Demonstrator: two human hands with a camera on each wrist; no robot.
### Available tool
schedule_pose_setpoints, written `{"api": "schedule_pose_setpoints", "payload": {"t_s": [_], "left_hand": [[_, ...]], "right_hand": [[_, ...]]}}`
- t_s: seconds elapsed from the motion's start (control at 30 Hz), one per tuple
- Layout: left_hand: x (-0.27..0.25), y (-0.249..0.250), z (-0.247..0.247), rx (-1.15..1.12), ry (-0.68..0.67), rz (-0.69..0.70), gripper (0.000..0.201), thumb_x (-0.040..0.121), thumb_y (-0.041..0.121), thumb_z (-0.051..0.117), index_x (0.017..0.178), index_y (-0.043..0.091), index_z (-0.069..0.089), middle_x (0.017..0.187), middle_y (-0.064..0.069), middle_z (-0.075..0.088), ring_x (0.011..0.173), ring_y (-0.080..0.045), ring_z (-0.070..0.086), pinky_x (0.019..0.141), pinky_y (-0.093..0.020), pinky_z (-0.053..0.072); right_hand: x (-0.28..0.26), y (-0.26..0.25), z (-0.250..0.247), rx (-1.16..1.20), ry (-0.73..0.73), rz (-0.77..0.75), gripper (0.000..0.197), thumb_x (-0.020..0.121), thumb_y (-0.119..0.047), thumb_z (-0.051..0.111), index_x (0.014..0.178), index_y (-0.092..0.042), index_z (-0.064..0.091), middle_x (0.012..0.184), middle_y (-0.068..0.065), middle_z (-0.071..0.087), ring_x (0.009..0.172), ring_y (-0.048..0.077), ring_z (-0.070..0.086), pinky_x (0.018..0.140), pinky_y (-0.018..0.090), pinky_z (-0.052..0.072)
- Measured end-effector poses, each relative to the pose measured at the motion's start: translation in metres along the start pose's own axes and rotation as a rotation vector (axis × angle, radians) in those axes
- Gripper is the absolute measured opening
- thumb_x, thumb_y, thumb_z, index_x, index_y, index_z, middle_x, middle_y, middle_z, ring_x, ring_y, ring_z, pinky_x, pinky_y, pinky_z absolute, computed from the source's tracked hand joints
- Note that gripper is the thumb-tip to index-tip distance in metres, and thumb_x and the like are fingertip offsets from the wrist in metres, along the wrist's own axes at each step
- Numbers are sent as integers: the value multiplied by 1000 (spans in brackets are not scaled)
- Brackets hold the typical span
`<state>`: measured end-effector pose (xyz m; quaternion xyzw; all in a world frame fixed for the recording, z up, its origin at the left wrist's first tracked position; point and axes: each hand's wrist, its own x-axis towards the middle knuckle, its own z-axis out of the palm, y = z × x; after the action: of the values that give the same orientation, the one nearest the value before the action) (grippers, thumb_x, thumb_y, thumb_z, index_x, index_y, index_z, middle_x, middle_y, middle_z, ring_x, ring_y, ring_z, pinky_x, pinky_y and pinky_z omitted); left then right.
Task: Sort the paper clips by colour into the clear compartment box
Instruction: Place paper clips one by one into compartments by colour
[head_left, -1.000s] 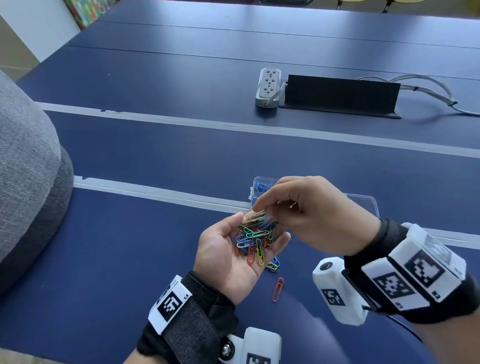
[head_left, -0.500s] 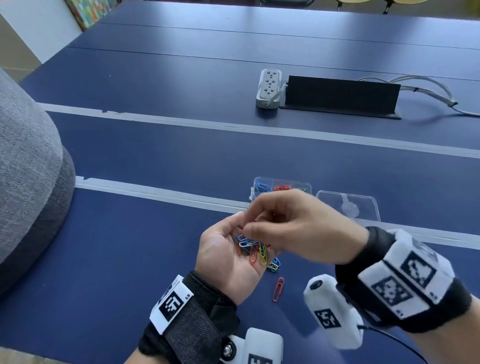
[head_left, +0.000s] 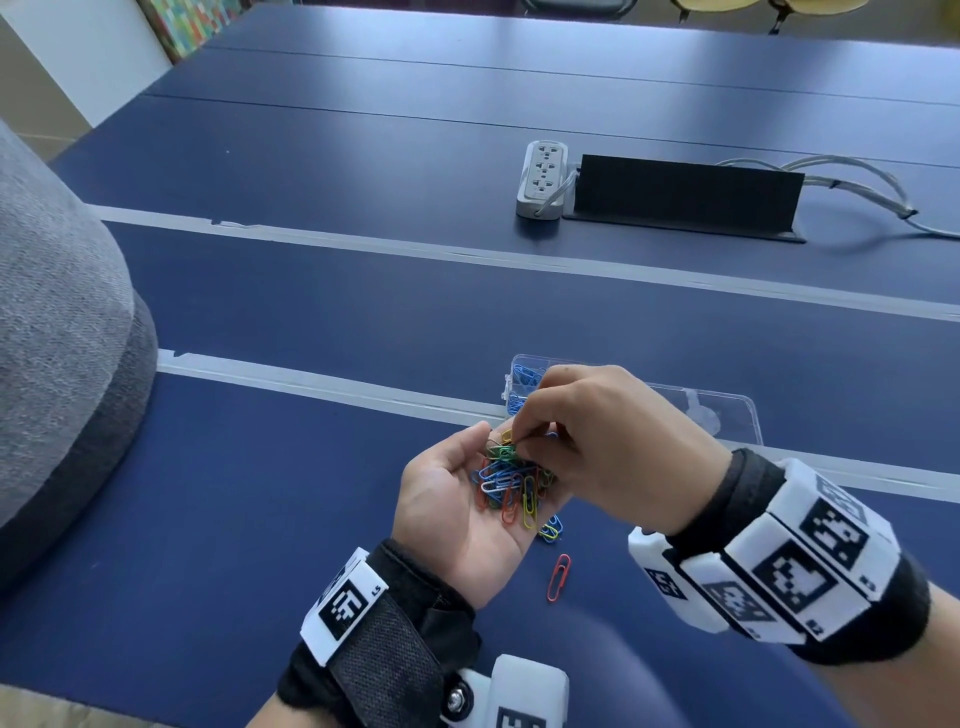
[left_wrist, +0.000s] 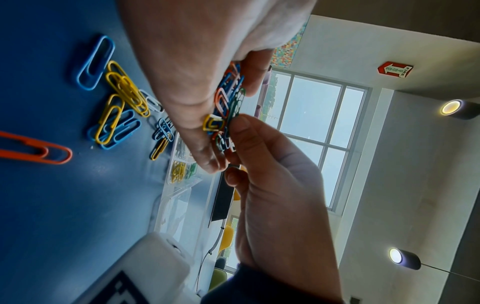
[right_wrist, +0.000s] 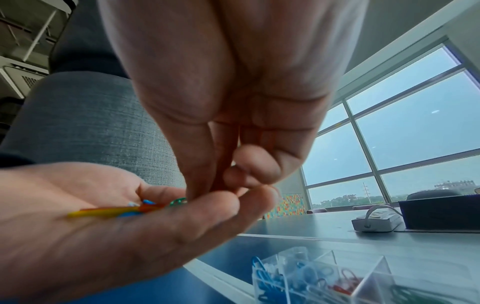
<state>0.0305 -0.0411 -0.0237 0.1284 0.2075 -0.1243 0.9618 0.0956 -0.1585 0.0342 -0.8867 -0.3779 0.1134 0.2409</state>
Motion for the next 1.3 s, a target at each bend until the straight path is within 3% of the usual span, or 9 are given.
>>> {"api": "schedule_pose_setpoints", "payload": {"t_s": [0.17, 0.3, 0.47, 0.63, 0.8, 0.97, 1.1, 1.2, 1.3], "left_hand": [[1, -2, 1, -4, 0, 17, 39, 88, 22, 38, 87, -4, 66, 84, -17, 66, 63, -25, 64, 82, -39, 53], [2, -2, 2, 35, 3, 19, 44, 87, 22, 37, 93, -7, 70, 93, -20, 68, 76, -29, 69, 85, -44, 50], [2, -2, 1, 59, 49, 29, 47, 92, 23, 34, 84, -2, 73, 89, -17, 70, 77, -27, 69, 76, -36, 56], [0, -2, 2, 36, 93, 40, 42, 96, 22, 33, 86, -3, 65, 80, -16, 68, 63, -26, 67, 65, -35, 58], [1, 0, 1, 32, 114, 36, 35, 96, 20, 33, 104, -1, 61, 99, -18, 65, 82, -28, 66, 68, -37, 59], [-1, -3, 7, 12, 36, 50, 35, 83, 15, 42, 78, -2, 71, 81, -15, 69, 68, -26, 70, 61, -36, 59], [-1, -1, 4, -22, 45, 43, 35, 87, 20, 40, 87, -3, 67, 82, -15, 65, 69, -25, 64, 81, -43, 54], [-1, -1, 2, -47, 39, 21, 36, 85, 21, 41, 96, -4, 64, 85, -13, 60, 77, -22, 54, 91, -40, 47], [-3, -3, 5, -26, -4, 9, 32, 85, 22, 41, 95, -1, 60, 89, -17, 65, 81, -28, 66, 88, -42, 50]], "right_hand": [[-3, 2, -1, -65, -90, 16, 19, 83, -25, 62, 101, -25, 68, 93, -9, 51, 81, 13, 48, 77, 29, 43], [-3, 2, -2, -67, -70, -11, 10, 82, -24, 61, 87, -25, 70, 86, -10, 49, 72, 10, 45, 68, 24, 39], [-6, 0, -2, -51, -75, -58, 7, 77, -18, 60, 77, -22, 67, 73, -8, 56, 63, 13, 49, 62, 28, 44], [-4, 0, -2, -30, -111, -98, 13, 78, -15, 62, 88, -23, 65, 76, -6, 65, 66, 14, 54, 64, 33, 48], [-6, 3, -1, 54, -74, -136, 16, 79, -13, 56, 92, -21, 61, 73, -9, 50, 65, 12, 46, 61, 32, 44], [-4, -1, -2, 118, -76, -137, 15, 82, -18, 63, 97, -23, 65, 74, -11, 64, 66, 7, 54, 64, 21, 44], [-2, 4, -1, -57, -60, -59, 16, 86, -25, 55, 95, -27, 68, 85, -9, 59, 79, 16, 56, 71, 38, 50], [-3, 3, 0, -127, -98, -14, 18, 85, -30, 55, 97, -31, 68, 92, -9, 58, 87, 19, 57, 75, 38, 50], [-5, 1, 0, -98, -50, -42, 16, 82, -28, 54, 87, -28, 70, 84, -8, 60, 76, 18, 57, 68, 36, 50]]}}
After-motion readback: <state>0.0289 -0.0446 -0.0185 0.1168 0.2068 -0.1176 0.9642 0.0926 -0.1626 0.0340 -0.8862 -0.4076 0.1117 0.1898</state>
